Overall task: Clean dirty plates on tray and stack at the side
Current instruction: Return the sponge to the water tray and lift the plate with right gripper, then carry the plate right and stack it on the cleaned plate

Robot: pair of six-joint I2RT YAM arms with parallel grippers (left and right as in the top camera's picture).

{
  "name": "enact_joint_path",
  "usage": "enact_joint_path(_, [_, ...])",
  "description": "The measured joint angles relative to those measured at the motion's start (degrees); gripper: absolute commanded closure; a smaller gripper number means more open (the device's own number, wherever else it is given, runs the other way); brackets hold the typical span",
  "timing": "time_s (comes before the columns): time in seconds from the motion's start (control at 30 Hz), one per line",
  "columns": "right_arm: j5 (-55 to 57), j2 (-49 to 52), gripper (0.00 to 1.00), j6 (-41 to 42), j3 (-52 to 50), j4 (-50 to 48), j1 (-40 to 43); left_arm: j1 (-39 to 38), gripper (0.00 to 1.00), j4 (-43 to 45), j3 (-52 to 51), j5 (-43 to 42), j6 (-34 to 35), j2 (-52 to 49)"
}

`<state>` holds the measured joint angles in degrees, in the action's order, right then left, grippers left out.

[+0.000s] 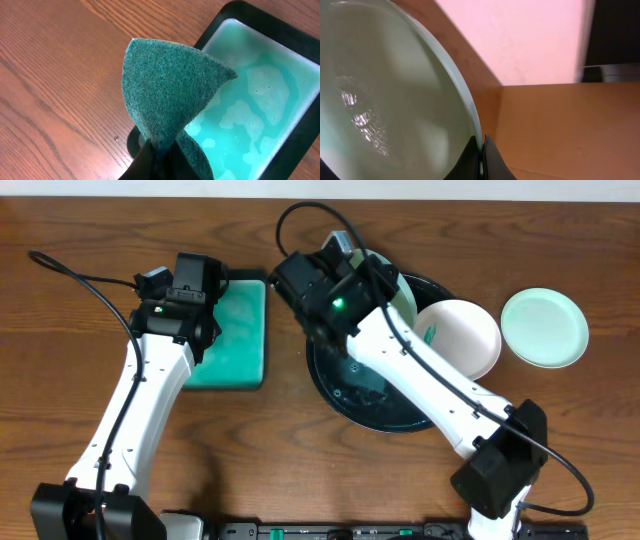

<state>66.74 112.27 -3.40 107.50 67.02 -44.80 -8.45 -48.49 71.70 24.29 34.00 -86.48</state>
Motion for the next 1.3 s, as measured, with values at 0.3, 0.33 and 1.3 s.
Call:
enact_joint_path(0.3, [5.05, 0.00, 0.99, -2.16, 0.02, 0.00, -0.81, 0.00, 0.93, -0.15, 0.00, 0.00, 0.00, 0.00])
enact_joint_path(0.33, [5.03, 0.00, 0.99, -2.29, 0.00, -0.02, -0.81, 0.00, 0.93, -0.15, 0.00, 0.00, 0.00, 0.00])
enact_joint_path(1.3, [-90.51, 1.66, 0.99, 0.79, -6.64, -11.47, 59.82, 0.00, 0.93, -0.42, 0.00, -0.20, 0.00, 0.00])
